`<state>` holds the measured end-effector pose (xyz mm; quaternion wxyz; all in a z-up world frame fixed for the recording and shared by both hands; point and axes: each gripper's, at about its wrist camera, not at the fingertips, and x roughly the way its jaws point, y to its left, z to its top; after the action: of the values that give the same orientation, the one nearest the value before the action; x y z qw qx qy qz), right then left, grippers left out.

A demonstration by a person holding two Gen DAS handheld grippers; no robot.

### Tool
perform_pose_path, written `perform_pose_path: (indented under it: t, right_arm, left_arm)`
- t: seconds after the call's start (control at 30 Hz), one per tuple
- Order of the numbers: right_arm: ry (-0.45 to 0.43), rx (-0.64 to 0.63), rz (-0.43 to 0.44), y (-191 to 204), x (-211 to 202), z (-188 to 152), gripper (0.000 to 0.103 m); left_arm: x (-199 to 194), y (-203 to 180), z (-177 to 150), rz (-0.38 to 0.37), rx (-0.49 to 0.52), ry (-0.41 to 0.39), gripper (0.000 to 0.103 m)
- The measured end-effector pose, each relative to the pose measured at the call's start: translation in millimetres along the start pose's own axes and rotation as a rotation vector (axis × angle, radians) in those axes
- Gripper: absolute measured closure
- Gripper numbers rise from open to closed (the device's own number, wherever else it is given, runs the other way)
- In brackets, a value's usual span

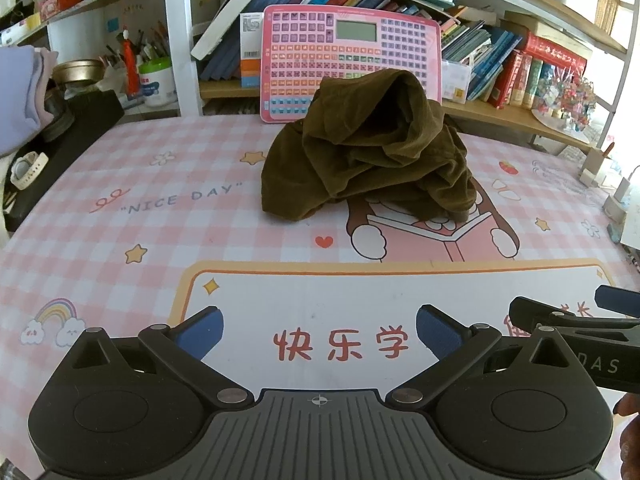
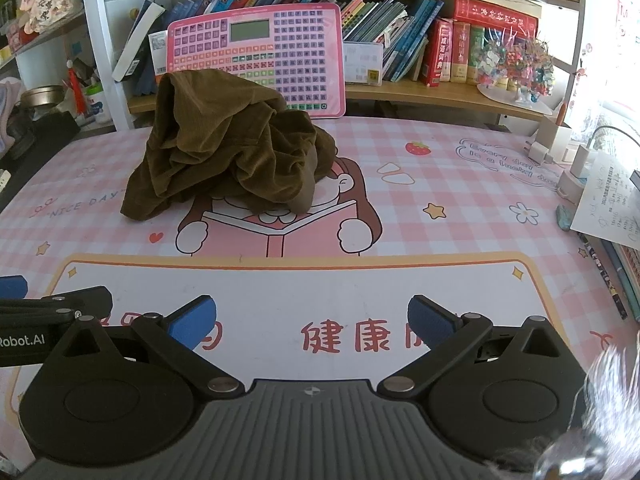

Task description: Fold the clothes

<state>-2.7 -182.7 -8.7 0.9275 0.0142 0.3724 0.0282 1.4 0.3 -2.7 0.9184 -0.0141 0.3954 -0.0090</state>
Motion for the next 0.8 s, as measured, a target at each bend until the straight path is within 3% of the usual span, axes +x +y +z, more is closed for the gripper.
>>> perform_pose_path:
  t: [0.27, 0.8]
  right_arm:
    - [-0.001, -0.002, 0.01, -0.2, -2.1, -0.6, 0.0]
    - [-0.001, -0.002, 0.009, 0.2, -2.2, -1.3, 0.0]
  left_arm:
    - [-1.4, 1.0, -0.8, 0.015, -0.005, 0.0, 0.0]
    - [-0.8, 3.8, -1.5, -0.04, -0.024, -0.014, 0.0]
